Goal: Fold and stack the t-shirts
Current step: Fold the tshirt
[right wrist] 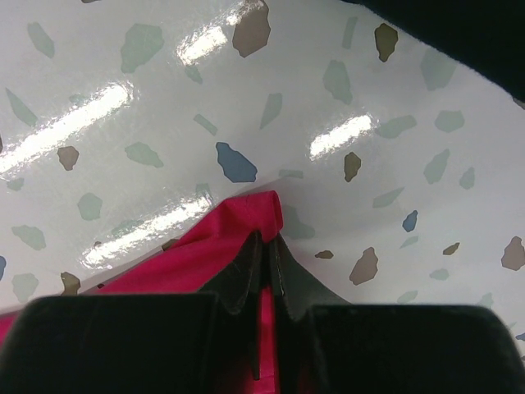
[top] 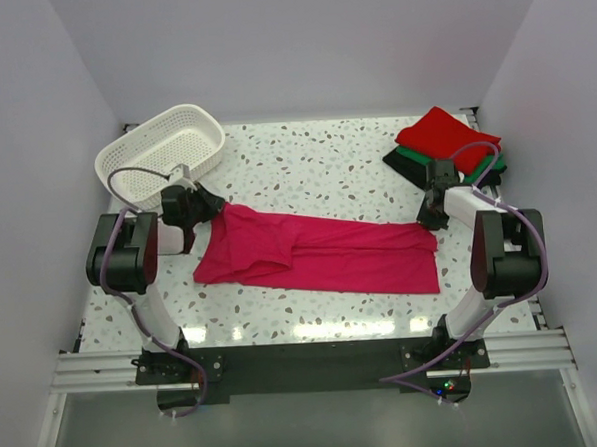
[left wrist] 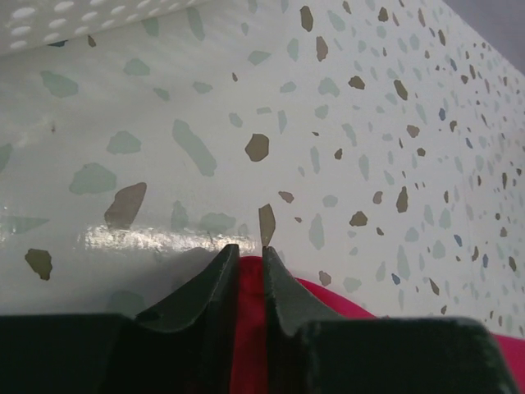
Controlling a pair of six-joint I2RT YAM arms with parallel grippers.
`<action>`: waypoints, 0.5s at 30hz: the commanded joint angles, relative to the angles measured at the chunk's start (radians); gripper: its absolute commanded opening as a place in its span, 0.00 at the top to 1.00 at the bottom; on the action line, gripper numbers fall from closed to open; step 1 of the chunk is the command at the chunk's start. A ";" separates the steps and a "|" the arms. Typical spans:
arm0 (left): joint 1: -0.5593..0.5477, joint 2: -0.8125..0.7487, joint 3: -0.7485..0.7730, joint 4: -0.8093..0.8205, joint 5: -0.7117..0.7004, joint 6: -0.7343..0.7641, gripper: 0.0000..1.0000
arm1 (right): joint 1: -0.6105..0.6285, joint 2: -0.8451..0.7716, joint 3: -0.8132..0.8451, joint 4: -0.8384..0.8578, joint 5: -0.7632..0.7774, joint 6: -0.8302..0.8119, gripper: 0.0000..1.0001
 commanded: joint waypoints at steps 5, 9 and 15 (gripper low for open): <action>0.007 -0.080 -0.054 0.185 0.115 -0.084 0.64 | -0.004 0.021 0.017 -0.031 0.020 0.010 1.00; 0.007 -0.084 -0.049 0.167 0.130 -0.090 0.56 | -0.005 0.016 0.014 -0.028 0.017 0.008 1.00; 0.007 -0.020 0.003 0.119 0.205 -0.096 0.54 | -0.005 0.012 0.014 -0.023 0.008 0.004 1.00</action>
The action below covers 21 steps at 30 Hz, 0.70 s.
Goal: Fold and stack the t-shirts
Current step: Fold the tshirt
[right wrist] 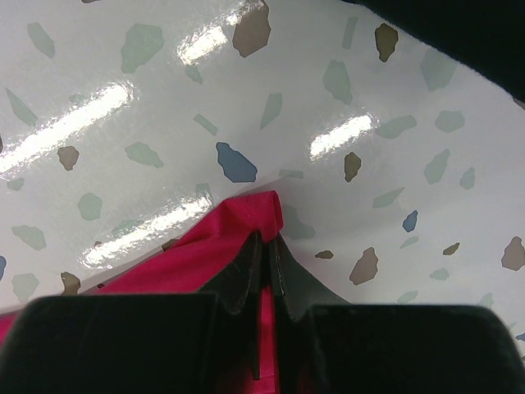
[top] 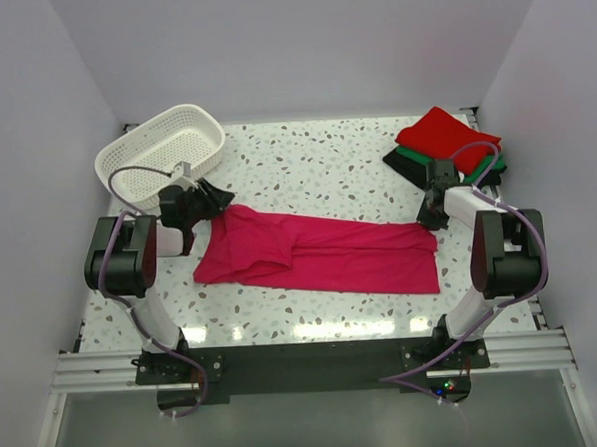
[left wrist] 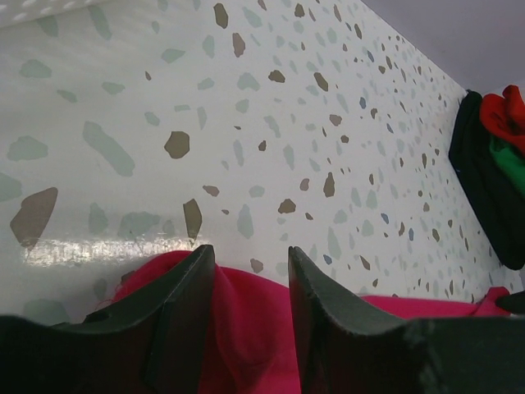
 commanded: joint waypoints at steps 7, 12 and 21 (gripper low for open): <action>0.007 0.006 0.051 -0.046 0.020 0.012 0.54 | -0.005 0.006 0.014 -0.020 0.004 0.004 1.00; -0.012 -0.003 0.078 -0.146 -0.037 0.050 0.53 | -0.004 0.003 0.015 -0.016 -0.007 0.004 1.00; -0.025 -0.010 0.048 -0.067 0.020 0.018 0.56 | -0.005 0.001 0.014 -0.013 -0.019 0.002 1.00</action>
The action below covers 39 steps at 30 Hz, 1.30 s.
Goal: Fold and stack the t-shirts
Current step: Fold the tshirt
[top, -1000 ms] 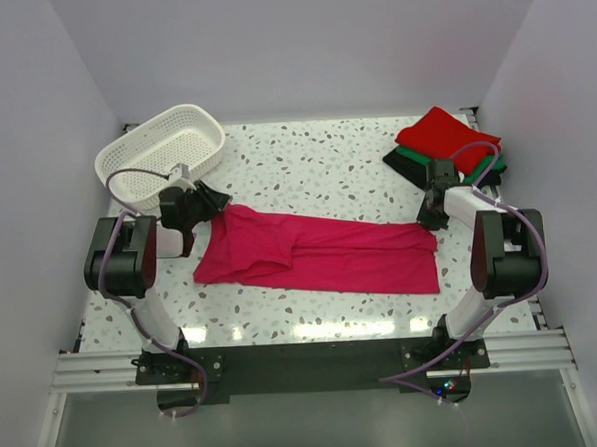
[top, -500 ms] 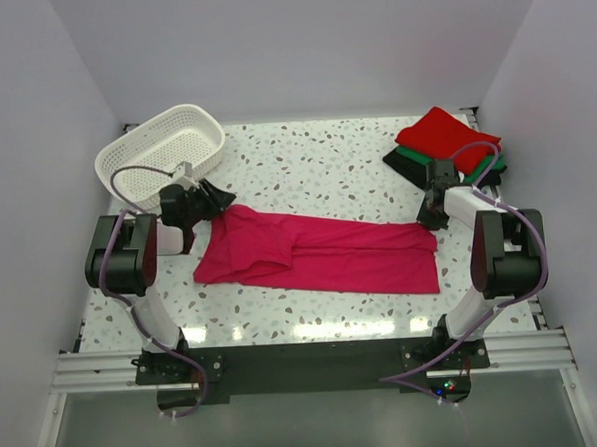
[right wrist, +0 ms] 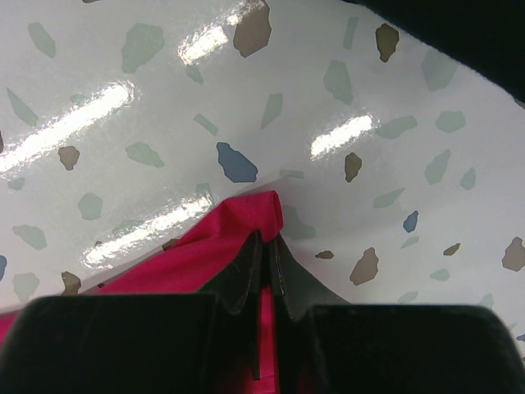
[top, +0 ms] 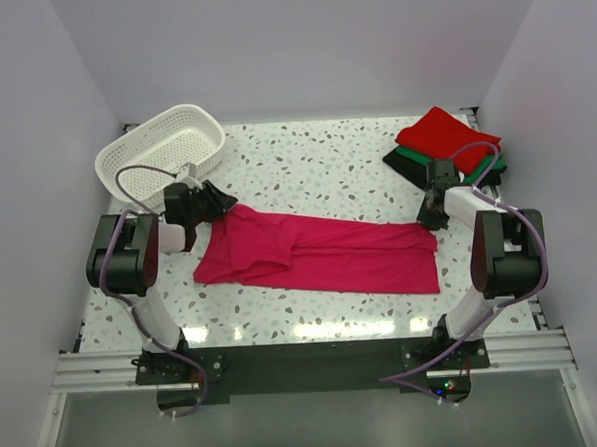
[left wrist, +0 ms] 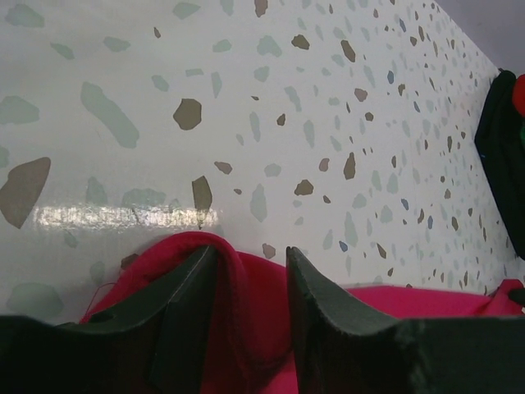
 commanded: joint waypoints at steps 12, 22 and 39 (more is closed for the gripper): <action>0.013 -0.014 -0.016 0.116 0.036 -0.003 1.00 | -0.005 0.006 0.015 -0.030 0.007 0.003 1.00; 0.019 -0.087 -0.048 0.032 -0.176 0.048 1.00 | -0.003 0.019 0.020 -0.046 0.039 0.009 1.00; -0.022 -0.150 -0.031 -0.036 -0.256 0.109 0.61 | 0.005 -0.068 0.012 -0.050 0.042 -0.002 0.75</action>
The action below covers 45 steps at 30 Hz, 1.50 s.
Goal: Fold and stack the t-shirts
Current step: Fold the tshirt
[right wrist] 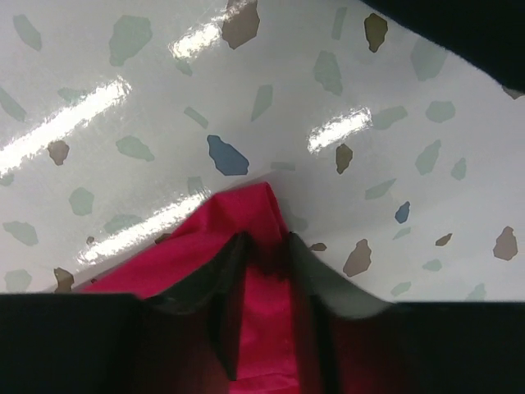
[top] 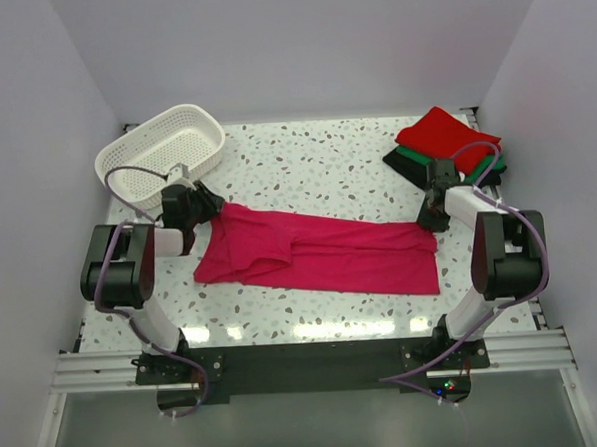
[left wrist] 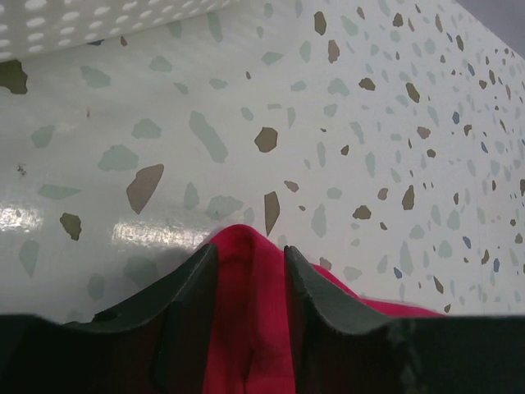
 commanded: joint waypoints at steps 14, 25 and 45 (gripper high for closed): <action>-0.215 -0.258 0.009 -0.142 -0.241 0.099 0.42 | 0.282 -0.252 0.043 -0.027 0.153 -0.018 0.46; -0.219 -0.070 -0.011 -0.018 0.070 -0.020 0.42 | 0.349 -0.073 0.003 0.080 -0.050 -0.009 0.46; -0.228 0.250 0.318 -0.099 0.066 -0.002 0.42 | 0.405 -0.077 -0.191 0.021 -0.125 0.095 0.48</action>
